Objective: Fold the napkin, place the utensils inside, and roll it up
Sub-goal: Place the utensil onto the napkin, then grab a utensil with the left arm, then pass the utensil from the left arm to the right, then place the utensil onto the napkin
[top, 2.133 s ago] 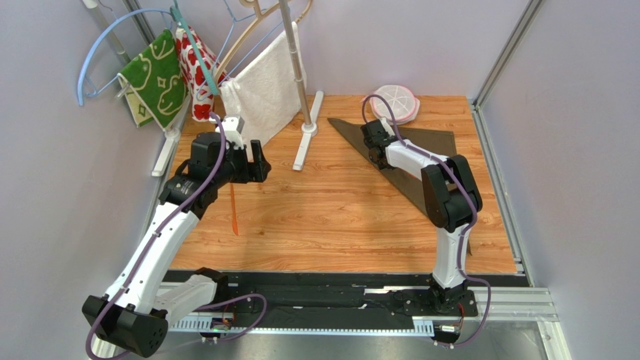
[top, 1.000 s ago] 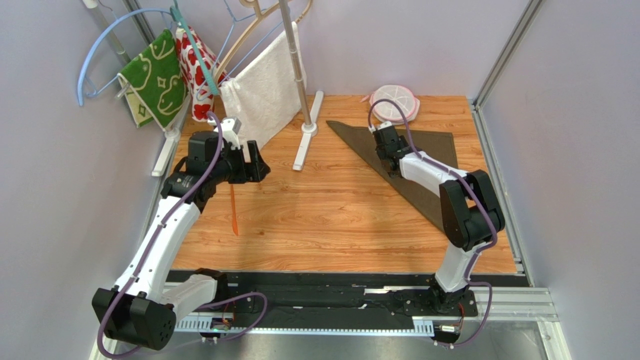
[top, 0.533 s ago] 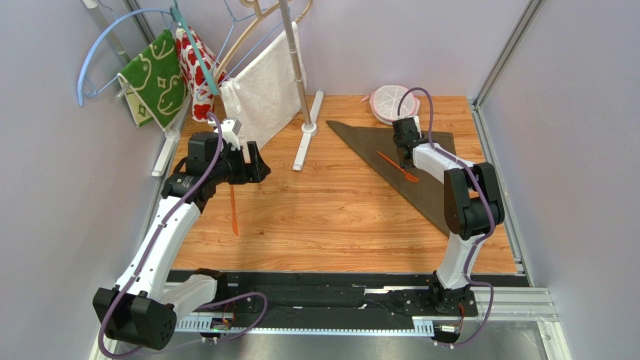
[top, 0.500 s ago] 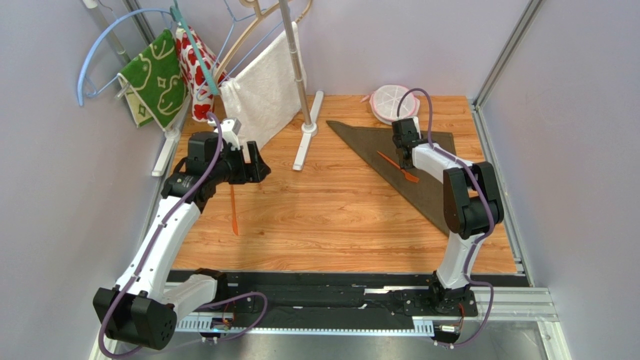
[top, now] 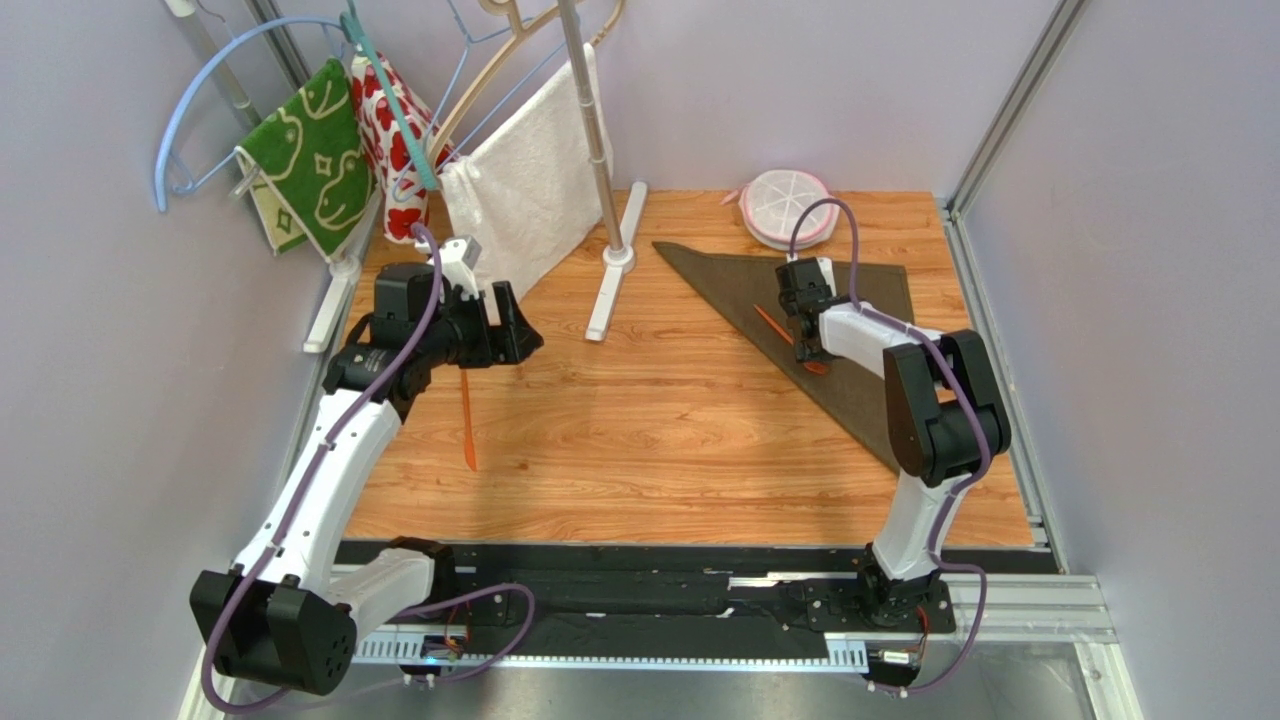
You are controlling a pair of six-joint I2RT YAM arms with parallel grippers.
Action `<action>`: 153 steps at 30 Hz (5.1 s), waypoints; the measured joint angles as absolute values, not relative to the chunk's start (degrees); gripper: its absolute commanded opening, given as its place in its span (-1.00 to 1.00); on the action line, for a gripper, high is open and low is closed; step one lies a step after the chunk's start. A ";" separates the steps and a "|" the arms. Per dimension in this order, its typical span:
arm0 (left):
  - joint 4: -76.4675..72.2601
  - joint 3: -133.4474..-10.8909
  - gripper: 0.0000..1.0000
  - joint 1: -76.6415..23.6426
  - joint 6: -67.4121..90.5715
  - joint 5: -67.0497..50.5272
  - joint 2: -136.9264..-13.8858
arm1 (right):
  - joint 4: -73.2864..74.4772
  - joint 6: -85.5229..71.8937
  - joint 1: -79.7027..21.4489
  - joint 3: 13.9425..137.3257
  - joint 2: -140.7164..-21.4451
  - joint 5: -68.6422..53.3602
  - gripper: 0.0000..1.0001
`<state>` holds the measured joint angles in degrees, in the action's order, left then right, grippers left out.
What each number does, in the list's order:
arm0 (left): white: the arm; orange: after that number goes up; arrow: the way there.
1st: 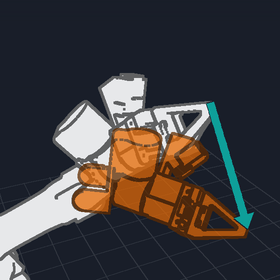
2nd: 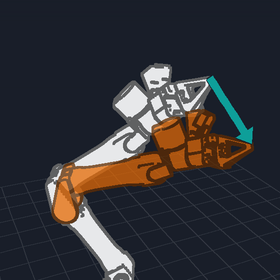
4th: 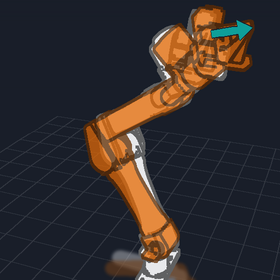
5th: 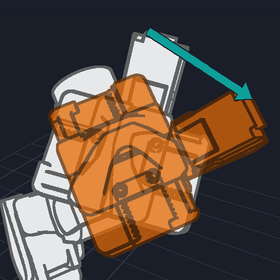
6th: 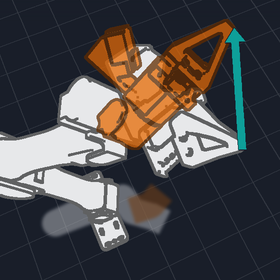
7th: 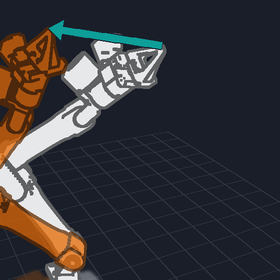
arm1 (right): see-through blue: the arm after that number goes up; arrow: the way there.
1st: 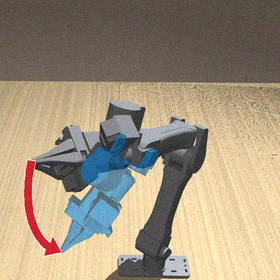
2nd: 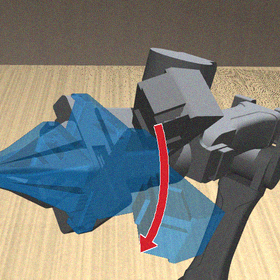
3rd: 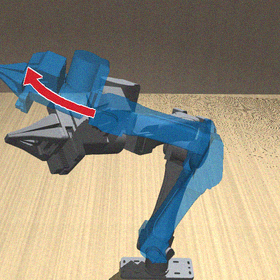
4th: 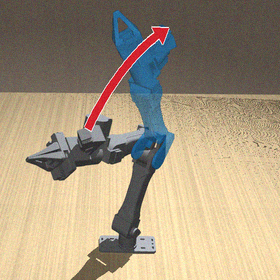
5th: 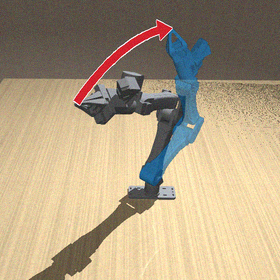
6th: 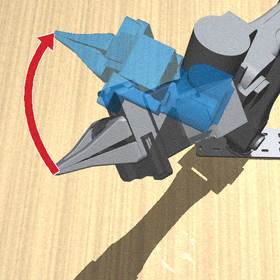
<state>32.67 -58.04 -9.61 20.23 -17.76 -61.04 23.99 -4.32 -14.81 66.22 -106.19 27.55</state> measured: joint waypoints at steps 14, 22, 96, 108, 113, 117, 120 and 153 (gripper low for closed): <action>34.22 -58.00 0.59 -7.92 19.79 -8.97 -62.28 | 31.03 -8.84 -24.40 68.71 -95.88 28.82 -0.09; 36.56 -58.13 0.41 -4.12 19.38 -0.54 -76.07 | 28.21 -14.24 -26.11 68.93 -78.63 12.99 -0.04; 29.74 -45.65 -1.00 -27.00 31.97 4.84 -79.37 | 21.47 -22.48 -26.06 56.27 -64.12 -7.49 0.02; 16.14 -42.35 -1.00 -35.73 36.91 -8.43 -68.97 | 2.33 -41.80 -30.02 46.76 -73.84 -18.00 0.01; 12.47 -42.19 -1.00 -38.74 40.18 -10.00 -68.84 | -2.87 -45.04 -32.36 46.92 -77.25 -19.29 0.00; 10.15 -42.19 -1.00 -40.16 42.15 -10.66 -68.84 | -4.84 -46.11 -34.65 47.35 -80.25 -19.70 -0.01; 9.13 -42.19 -1.00 -40.97 43.16 -11.25 -68.84 | -5.28 -46.35 -36.07 47.64 -81.52 -19.77 -0.01; 26.63 -55.31 0.66 -17.34 28.93 -9.43 -60.40 | 29.93 -6.33 -24.71 86.89 -94.41 11.00 -1.00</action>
